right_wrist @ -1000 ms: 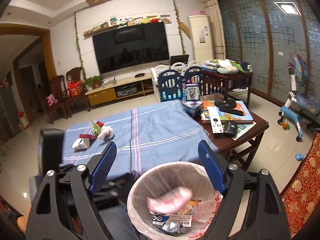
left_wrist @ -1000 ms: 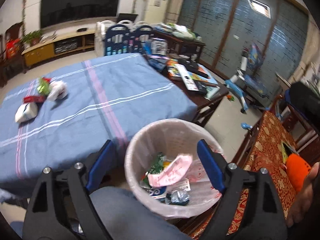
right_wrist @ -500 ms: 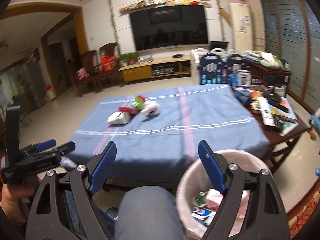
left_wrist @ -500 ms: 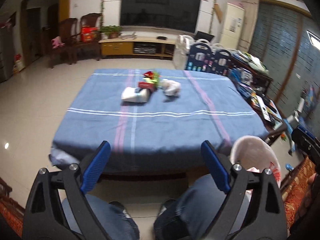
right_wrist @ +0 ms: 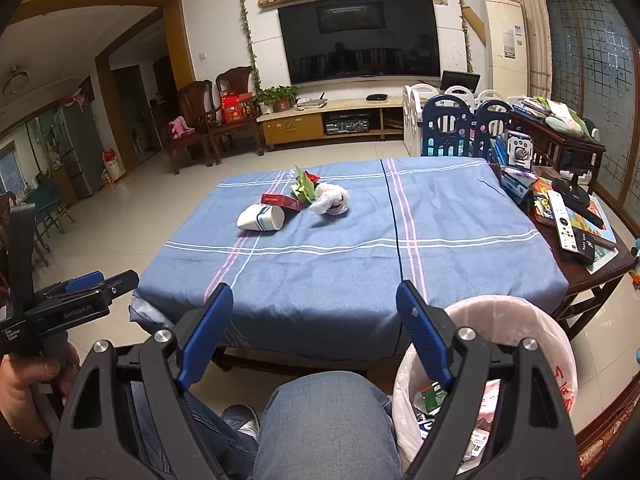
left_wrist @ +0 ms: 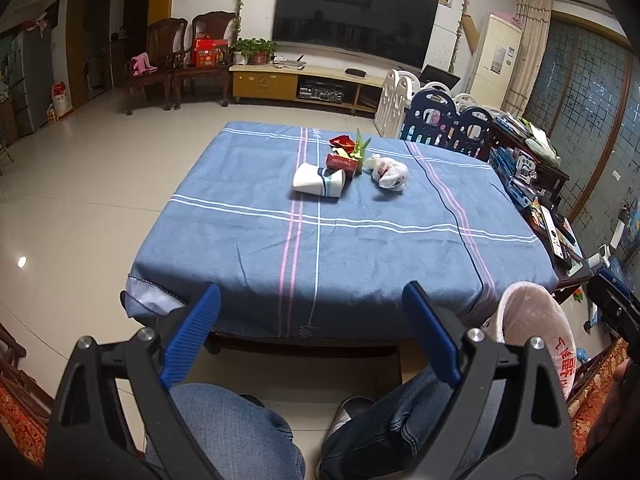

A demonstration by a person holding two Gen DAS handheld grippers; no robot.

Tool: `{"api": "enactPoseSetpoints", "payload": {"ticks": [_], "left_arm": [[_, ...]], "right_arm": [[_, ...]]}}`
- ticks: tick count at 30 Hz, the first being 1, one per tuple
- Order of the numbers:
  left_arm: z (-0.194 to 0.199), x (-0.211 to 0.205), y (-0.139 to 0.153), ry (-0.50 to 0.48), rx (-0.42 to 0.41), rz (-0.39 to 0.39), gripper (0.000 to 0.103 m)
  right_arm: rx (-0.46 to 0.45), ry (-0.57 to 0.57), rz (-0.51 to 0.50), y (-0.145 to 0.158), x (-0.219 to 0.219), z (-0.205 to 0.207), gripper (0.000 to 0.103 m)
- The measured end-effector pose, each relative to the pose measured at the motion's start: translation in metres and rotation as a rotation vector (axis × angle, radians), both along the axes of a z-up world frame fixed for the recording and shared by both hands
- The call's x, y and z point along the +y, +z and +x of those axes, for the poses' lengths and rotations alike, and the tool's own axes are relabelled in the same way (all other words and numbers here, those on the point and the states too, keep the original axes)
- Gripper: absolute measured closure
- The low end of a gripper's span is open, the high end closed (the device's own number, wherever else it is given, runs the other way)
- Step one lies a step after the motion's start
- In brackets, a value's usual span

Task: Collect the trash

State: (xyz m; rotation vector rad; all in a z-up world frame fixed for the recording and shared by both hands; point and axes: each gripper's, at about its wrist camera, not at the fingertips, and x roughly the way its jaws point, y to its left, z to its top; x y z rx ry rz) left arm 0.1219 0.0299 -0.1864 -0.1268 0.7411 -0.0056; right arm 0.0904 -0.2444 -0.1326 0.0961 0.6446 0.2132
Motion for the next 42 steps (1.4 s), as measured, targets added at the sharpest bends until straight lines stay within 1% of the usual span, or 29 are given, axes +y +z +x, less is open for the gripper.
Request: {"api": "enactPoseSetpoints", "payload": {"ticks": [6, 10, 13, 15, 16, 18, 21, 25, 26, 29, 32, 34, 37, 38, 40, 42], "left_arm": [[0.02, -0.01, -0.012, -0.025, 0.022, 0.0, 0.011], [0.048, -0.014, -0.022, -0.055, 0.031, 0.0, 0.011], [0.087, -0.018, -0.035, -0.093, 0.053, 0.006, 0.011], [0.115, -0.018, -0.045, -0.112, 0.062, -0.004, 0.011], [0.132, -0.016, -0.052, -0.117, 0.08, -0.007, 0.011], [0.165, -0.013, -0.064, -0.133, 0.101, -0.035, 0.011], [0.214, -0.007, -0.086, -0.147, 0.131, -0.05, 0.011], [0.271, 0.0, -0.117, -0.156, 0.181, -0.05, 0.011], [0.287, 0.001, -0.124, -0.16, 0.193, -0.052, 0.011], [0.316, -0.001, -0.135, -0.184, 0.206, -0.046, 0.011], [0.339, -0.003, -0.142, -0.217, 0.21, -0.062, 0.011], [0.35, -0.004, -0.144, -0.222, 0.212, -0.069, 0.011], [0.365, -0.004, -0.146, -0.22, 0.215, -0.101, 0.012], [0.369, -0.005, -0.148, -0.22, 0.228, -0.113, 0.02], [0.368, -0.004, -0.15, -0.214, 0.237, -0.127, 0.019], [0.357, 0.0, -0.147, -0.215, 0.251, -0.12, 0.019]], "right_arm": [[0.03, -0.003, -0.009, -0.012, -0.001, 0.019, 0.021], [0.044, -0.001, -0.014, -0.021, 0.002, 0.044, 0.021], [0.069, -0.004, -0.008, -0.033, 0.005, 0.074, 0.021], [0.084, -0.007, -0.013, -0.041, 0.008, 0.095, 0.021], [0.089, -0.008, -0.011, -0.045, 0.009, 0.106, 0.021], [0.102, -0.011, -0.015, -0.054, 0.011, 0.129, 0.021], [0.126, -0.016, -0.023, -0.071, 0.019, 0.172, 0.021], [0.174, -0.001, 0.007, -0.091, 0.035, 0.232, 0.021], [0.178, 0.008, 0.012, -0.093, 0.041, 0.246, 0.021], [0.162, 0.034, 0.008, -0.095, 0.06, 0.273, 0.021], [0.162, 0.045, 0.013, -0.1, 0.068, 0.29, 0.021], [0.166, 0.049, 0.013, -0.103, 0.072, 0.298, 0.021], [0.171, 0.049, 0.002, -0.109, 0.078, 0.307, 0.021], [0.178, 0.044, 0.0, -0.111, 0.079, 0.309, 0.021], [0.187, 0.035, 0.008, -0.113, 0.081, 0.314, 0.021], [0.181, 0.031, 0.016, -0.11, 0.087, 0.315, 0.021]]}}
